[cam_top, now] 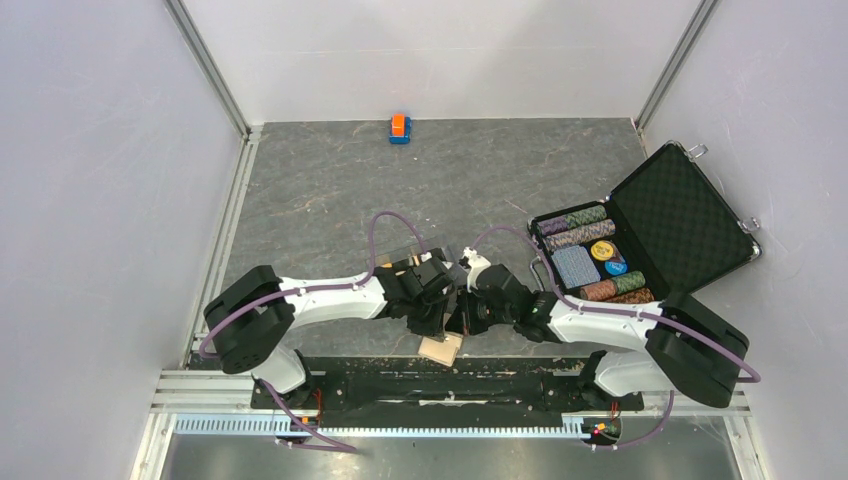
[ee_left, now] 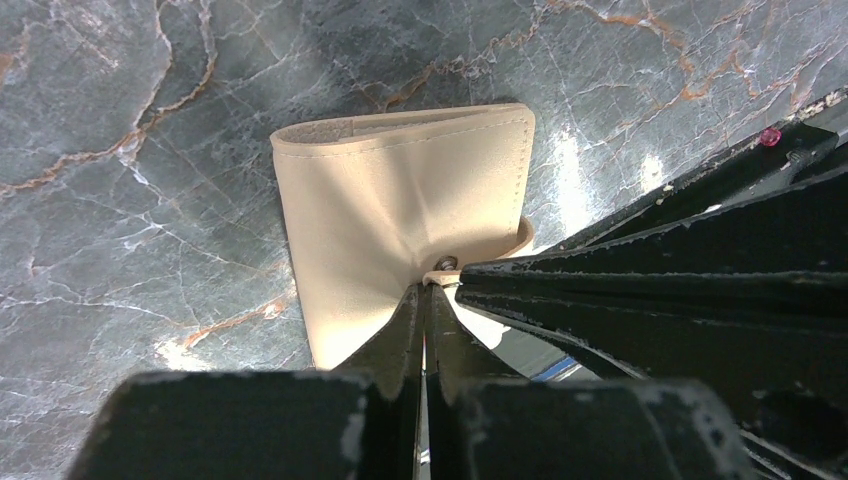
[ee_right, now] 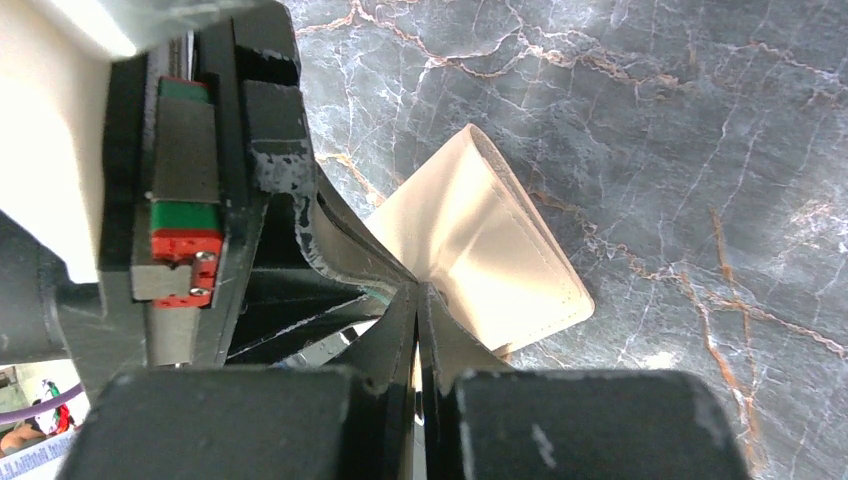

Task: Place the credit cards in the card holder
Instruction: Close the card holder at the center of the board.

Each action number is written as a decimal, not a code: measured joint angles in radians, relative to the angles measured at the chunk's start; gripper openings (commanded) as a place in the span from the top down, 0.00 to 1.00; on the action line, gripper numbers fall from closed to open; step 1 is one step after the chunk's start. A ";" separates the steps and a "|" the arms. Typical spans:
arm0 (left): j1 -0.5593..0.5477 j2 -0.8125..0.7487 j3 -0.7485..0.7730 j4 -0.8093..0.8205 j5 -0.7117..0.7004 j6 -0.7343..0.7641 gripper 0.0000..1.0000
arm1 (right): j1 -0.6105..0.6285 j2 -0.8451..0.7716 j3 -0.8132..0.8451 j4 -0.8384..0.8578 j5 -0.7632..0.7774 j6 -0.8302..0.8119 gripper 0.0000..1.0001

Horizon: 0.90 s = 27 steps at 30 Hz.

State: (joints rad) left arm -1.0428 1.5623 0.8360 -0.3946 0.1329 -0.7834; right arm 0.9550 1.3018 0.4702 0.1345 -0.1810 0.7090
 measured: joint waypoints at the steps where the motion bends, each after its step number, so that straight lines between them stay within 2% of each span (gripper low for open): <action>1: 0.000 0.000 0.000 0.000 0.000 0.000 0.98 | 0.000 0.001 0.000 0.000 0.000 -0.001 1.00; 27: 0.001 -0.058 -0.005 0.000 -0.028 -0.001 0.98 | 0.000 0.006 -0.024 0.036 -0.031 -0.013 1.00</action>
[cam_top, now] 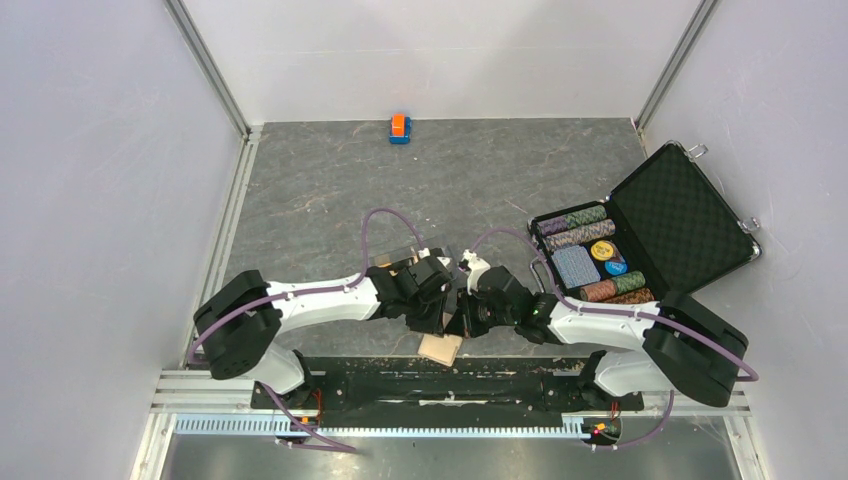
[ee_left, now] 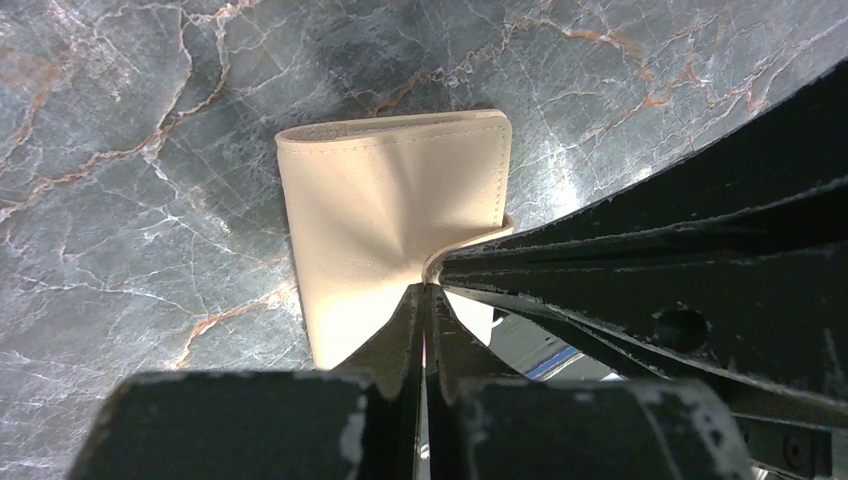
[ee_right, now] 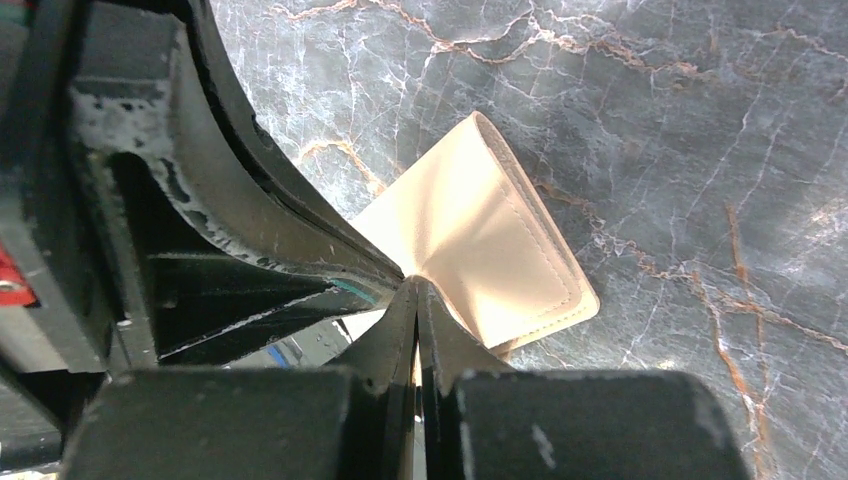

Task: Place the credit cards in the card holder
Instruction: Close the card holder at the center of the board.

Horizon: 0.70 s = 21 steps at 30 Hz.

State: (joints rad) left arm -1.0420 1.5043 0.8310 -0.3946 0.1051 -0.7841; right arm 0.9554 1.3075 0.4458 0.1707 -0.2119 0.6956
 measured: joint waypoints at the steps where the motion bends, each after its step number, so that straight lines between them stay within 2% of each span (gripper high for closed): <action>1: 0.000 0.000 0.000 0.000 0.000 0.000 0.98 | 0.000 0.001 0.000 0.000 0.000 0.000 1.00; 21: 0.000 0.036 -0.015 0.010 0.003 0.000 0.98 | 0.023 0.033 -0.012 0.018 0.014 -0.018 1.00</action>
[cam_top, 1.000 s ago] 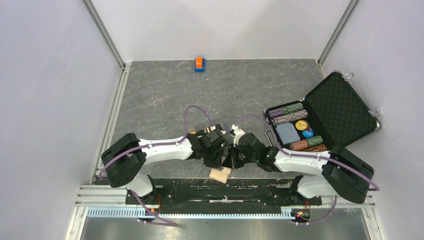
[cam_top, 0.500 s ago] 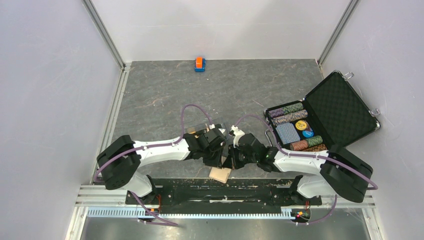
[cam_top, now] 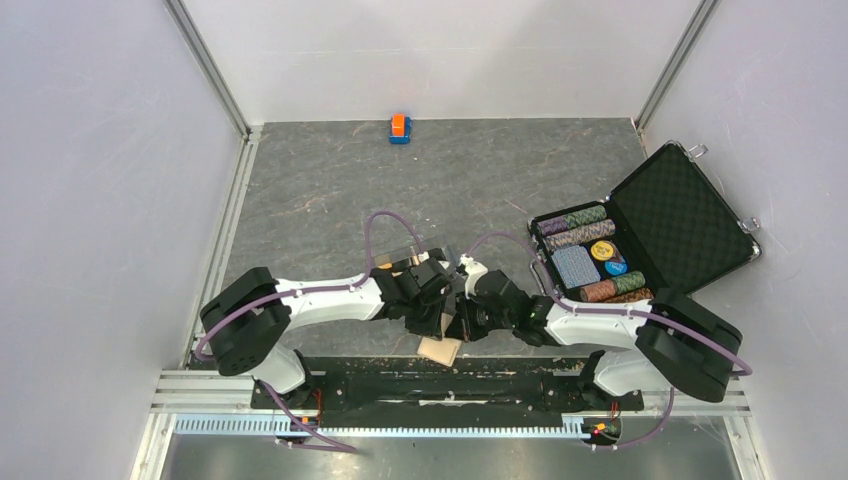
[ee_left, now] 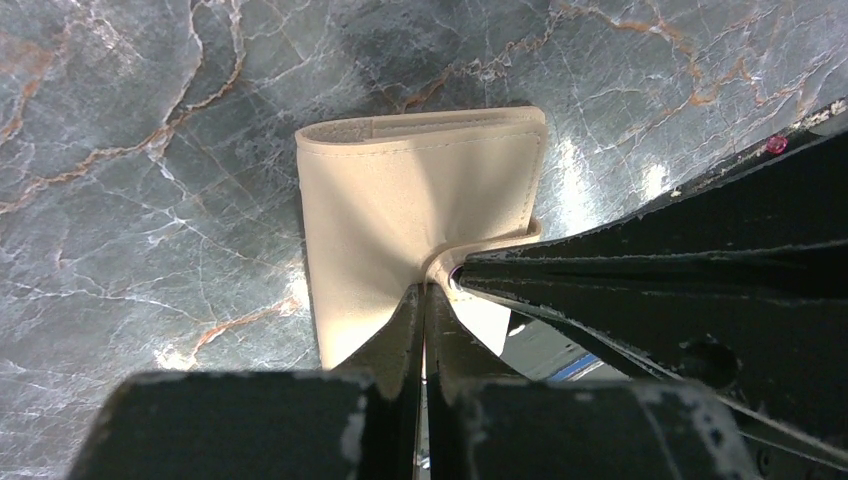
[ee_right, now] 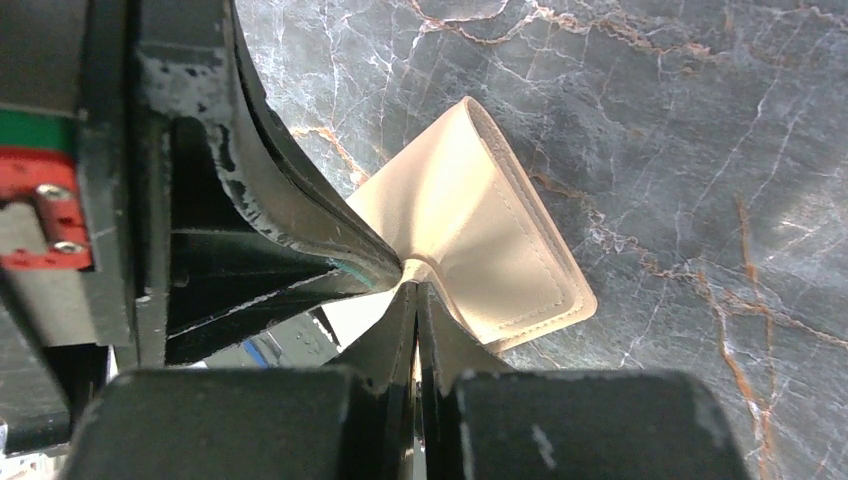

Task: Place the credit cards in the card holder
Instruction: Close the card holder at the center of the board.

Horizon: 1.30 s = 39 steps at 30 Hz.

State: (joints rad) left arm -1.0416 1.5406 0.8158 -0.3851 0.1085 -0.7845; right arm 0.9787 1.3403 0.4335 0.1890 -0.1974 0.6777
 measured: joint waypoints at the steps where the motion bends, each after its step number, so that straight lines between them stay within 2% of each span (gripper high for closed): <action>1: 0.002 0.002 0.000 0.000 0.003 0.000 0.98 | 0.003 0.002 0.000 0.002 0.003 -0.002 1.00; 11: 0.007 0.006 0.000 -0.002 0.010 0.000 0.98 | 0.059 0.059 0.045 0.004 0.104 -0.033 1.00; 20: 0.007 0.006 0.000 0.002 0.016 0.000 0.98 | 0.122 0.026 0.035 -0.014 0.223 -0.024 1.00; 34: 0.005 -0.067 -0.001 0.024 -0.006 0.000 0.98 | 0.137 -0.042 0.054 -0.163 0.243 -0.036 1.00; 35: 0.005 -0.068 -0.003 0.029 -0.004 0.000 0.97 | 0.137 -0.043 0.054 -0.166 0.243 -0.035 1.00; 38: 0.005 -0.069 -0.014 0.045 0.003 -0.001 0.71 | 0.137 -0.051 0.054 -0.175 0.244 -0.035 1.00; 39: 0.005 -0.069 -0.019 0.052 0.008 -0.006 0.65 | 0.137 -0.055 0.054 -0.179 0.245 -0.035 1.00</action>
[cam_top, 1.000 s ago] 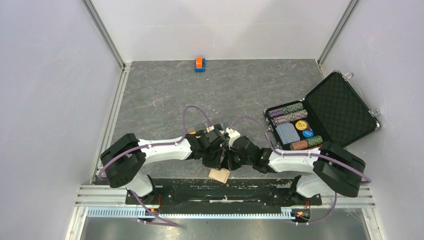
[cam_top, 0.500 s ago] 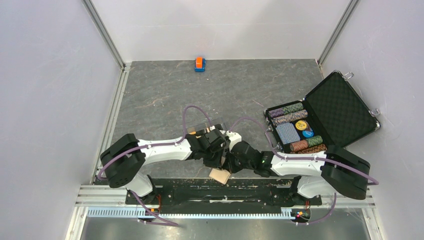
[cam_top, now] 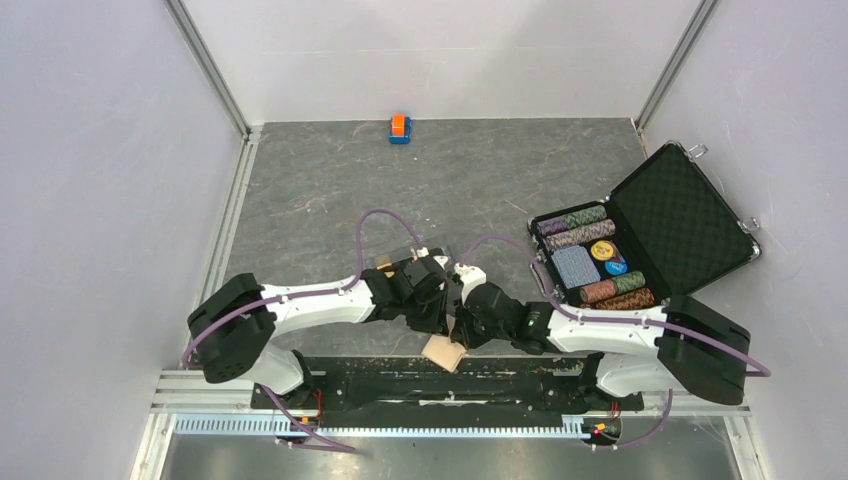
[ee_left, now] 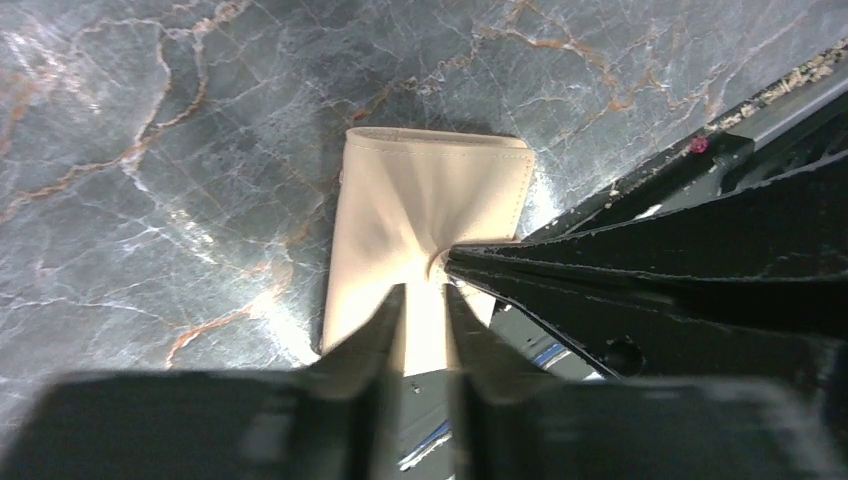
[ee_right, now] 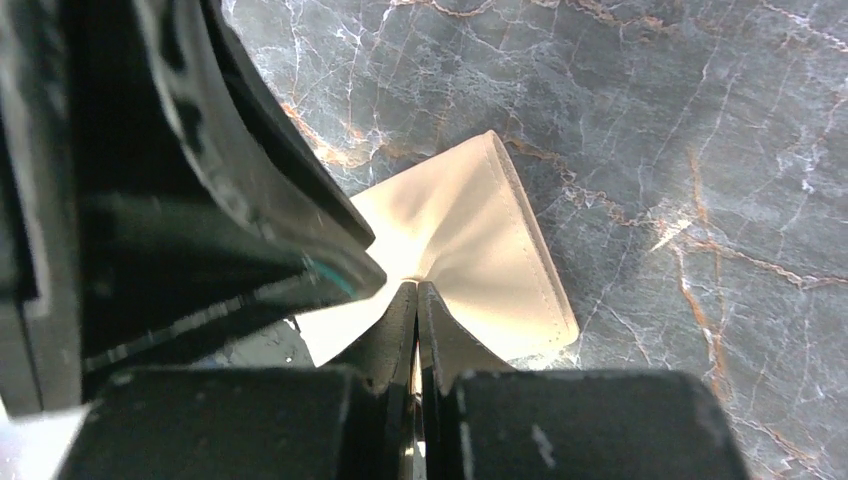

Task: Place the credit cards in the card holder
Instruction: Close the card holder at the center of the board.

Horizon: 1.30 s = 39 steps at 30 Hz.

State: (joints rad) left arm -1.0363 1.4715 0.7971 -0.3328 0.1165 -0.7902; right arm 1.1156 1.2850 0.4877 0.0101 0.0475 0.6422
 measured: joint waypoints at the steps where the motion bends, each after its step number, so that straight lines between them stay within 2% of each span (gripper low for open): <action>1: 0.000 0.000 -0.003 0.005 0.005 -0.004 0.62 | 0.000 -0.006 0.000 -0.005 0.001 0.000 1.00; 5: 0.000 0.001 -0.028 0.039 0.031 -0.019 0.59 | 0.000 -0.034 0.000 -0.024 0.011 0.002 1.00; 19: 0.008 0.040 -0.065 0.124 0.108 -0.032 0.72 | 0.000 -0.068 -0.010 -0.035 0.021 0.018 1.00; 22: 0.009 0.041 -0.068 0.138 0.121 -0.032 0.81 | 0.000 -0.072 -0.015 -0.035 0.021 0.020 1.00; 26: 0.010 0.041 -0.080 0.174 0.134 -0.042 0.97 | 0.000 -0.075 -0.019 -0.035 0.021 0.023 1.00; 39: 0.019 0.023 -0.090 0.200 0.125 -0.058 0.98 | 0.000 -0.125 -0.028 -0.043 0.020 0.031 1.00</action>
State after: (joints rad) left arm -1.0176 1.4944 0.7074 -0.1329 0.2413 -0.8482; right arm 1.1152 1.1599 0.4595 -0.0334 0.0677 0.6727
